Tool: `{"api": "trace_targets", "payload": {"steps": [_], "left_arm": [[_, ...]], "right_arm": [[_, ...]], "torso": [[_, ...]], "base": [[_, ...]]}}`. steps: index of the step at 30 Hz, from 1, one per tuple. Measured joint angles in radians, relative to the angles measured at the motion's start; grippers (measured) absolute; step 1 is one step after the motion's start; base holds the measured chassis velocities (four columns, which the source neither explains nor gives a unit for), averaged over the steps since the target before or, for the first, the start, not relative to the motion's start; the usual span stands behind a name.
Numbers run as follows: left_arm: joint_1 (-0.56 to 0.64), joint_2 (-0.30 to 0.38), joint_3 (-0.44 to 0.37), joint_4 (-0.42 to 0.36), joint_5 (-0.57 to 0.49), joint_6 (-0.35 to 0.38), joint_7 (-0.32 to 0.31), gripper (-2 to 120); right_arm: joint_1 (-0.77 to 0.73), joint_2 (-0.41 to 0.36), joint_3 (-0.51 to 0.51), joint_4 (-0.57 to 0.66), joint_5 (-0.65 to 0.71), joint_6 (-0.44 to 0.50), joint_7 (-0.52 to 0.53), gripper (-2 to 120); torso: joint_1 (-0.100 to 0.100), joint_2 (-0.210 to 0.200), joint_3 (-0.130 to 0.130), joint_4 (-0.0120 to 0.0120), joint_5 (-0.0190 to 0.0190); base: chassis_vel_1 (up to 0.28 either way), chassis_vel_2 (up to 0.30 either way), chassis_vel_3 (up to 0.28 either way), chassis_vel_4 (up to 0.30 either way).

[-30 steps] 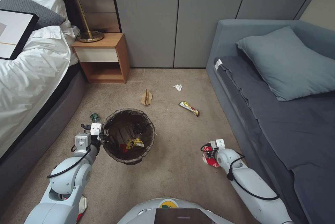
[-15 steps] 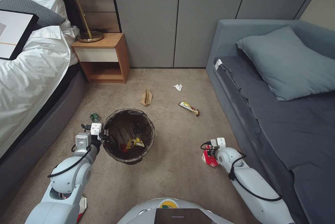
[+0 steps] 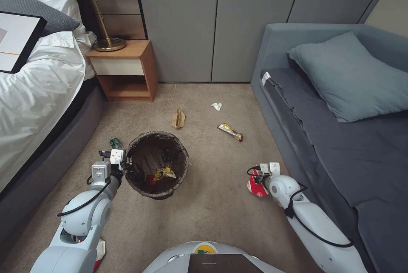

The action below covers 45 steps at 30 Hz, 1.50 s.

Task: Pick up the trash bin, then pick up the garbage from the floor and place it into the trash bin.

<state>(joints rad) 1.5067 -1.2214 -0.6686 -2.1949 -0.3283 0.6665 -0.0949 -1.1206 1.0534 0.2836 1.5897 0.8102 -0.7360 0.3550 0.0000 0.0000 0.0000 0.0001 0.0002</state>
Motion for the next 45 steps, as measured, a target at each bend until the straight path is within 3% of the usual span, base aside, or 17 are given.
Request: {"api": "trace_targets", "payload": {"steps": [9,10,11,19,24,33,38,39,45], "left_arm": [[0.001,0.004,0.0,-0.021,-0.007,0.021,-0.007,0],[0.001,0.005,0.003,-0.035,-0.019,0.035,-0.011,0],[0.001,0.005,0.003,-0.035,-0.019,0.035,-0.011,0],[0.009,0.01,0.007,-0.104,-0.037,0.068,-0.063,0],[0.015,0.012,0.009,-0.107,-0.025,0.069,-0.07,0],[0.006,0.0,0.026,-0.087,-0.009,0.071,-0.072,0],[0.001,-0.001,0.024,-0.076,-0.006,0.071,-0.071,0],[0.001,-0.001,0.024,-0.076,-0.006,0.071,-0.071,0],[-0.008,-0.003,0.021,-0.062,-0.006,0.071,-0.071,0]], "right_arm": [[-0.041,-0.09,0.106,0.319,0.188,0.0,0.07,0],[-0.033,-0.124,0.118,0.415,0.253,0.0,0.096,0],[-0.033,-0.124,0.118,0.415,0.253,0.0,0.096,0],[0.149,-0.272,0.081,0.723,0.609,0.0,0.223,0],[0.251,-0.319,0.042,0.775,0.725,0.001,0.235,0],[0.491,-0.331,-0.097,0.786,0.851,0.001,0.135,0],[0.718,-0.275,-0.286,0.765,0.991,0.001,0.151,0],[0.718,-0.275,-0.286,0.765,0.991,0.001,0.151,0],[0.925,-0.177,-0.563,0.65,0.959,0.001,0.147,0]], "torso": [[0.0,0.0,0.0,-0.0003,-0.0001],[0.0,0.0,0.0,-0.0004,-0.0003],[0.0,0.0,0.0,-0.0004,-0.0003],[0.0,0.0,0.0,-0.0002,0.0],[0.0,0.0,0.0,0.0001,-0.0003],[0.0,0.0,0.0,-0.0002,-0.0005],[0.0,0.0,0.0,-0.0001,-0.0005],[0.0,0.0,0.0,-0.0001,-0.0005],[0.0,0.0,0.0,0.0002,-0.0006]], "base": [[0.0,0.0,0.0,0.0],[0.0,0.0,0.0,0.0],[0.0,0.0,0.0,0.0],[0.0,0.0,0.0,0.0],[0.0,0.0,0.0,0.0],[0.0,0.0,0.0,0.0],[0.0,0.0,0.0,0.0],[0.0,0.0,0.0,0.0],[0.0,0.0,0.0,0.0]]}}
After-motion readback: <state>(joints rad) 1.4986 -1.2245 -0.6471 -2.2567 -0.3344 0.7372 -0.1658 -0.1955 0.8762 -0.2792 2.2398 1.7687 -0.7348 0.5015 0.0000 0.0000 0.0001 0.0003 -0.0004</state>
